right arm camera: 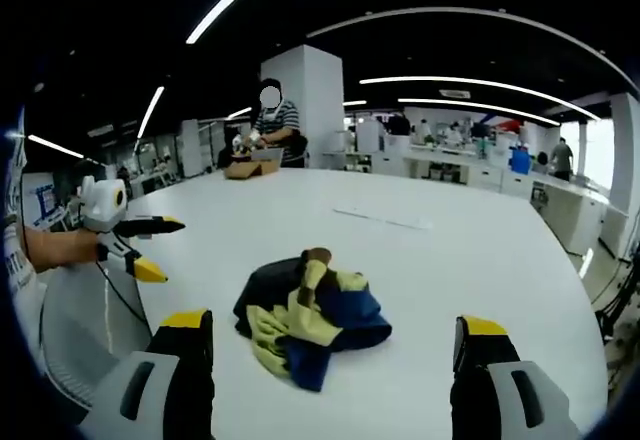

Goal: Fold the garment on the visible template until the final outline fits inside the template.

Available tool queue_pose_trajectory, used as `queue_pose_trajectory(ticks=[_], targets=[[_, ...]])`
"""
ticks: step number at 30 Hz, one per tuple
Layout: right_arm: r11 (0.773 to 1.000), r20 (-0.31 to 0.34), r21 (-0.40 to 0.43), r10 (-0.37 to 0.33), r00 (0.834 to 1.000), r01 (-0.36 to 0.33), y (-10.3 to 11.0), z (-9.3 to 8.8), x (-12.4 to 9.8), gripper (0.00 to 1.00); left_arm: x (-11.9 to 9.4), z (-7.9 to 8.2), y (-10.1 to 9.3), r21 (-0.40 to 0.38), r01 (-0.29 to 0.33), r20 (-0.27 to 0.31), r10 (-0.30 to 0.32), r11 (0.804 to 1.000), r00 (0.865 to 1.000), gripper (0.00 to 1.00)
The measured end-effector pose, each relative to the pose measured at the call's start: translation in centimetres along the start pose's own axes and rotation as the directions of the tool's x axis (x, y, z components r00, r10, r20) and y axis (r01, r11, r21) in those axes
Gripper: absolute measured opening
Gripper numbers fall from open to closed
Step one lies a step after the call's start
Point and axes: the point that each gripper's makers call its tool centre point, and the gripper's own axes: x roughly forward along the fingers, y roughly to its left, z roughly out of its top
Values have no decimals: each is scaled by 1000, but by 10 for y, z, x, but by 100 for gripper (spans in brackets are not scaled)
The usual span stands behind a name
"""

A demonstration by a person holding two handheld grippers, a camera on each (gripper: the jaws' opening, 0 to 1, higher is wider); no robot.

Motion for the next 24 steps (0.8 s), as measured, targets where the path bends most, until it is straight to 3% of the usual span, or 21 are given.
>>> queue_pose_trajectory(ticks=[24], targets=[[1000, 10, -16, 9, 1000, -8, 1, 5, -10, 99, -4, 5, -8, -64, 40, 32, -38, 997, 999, 97]])
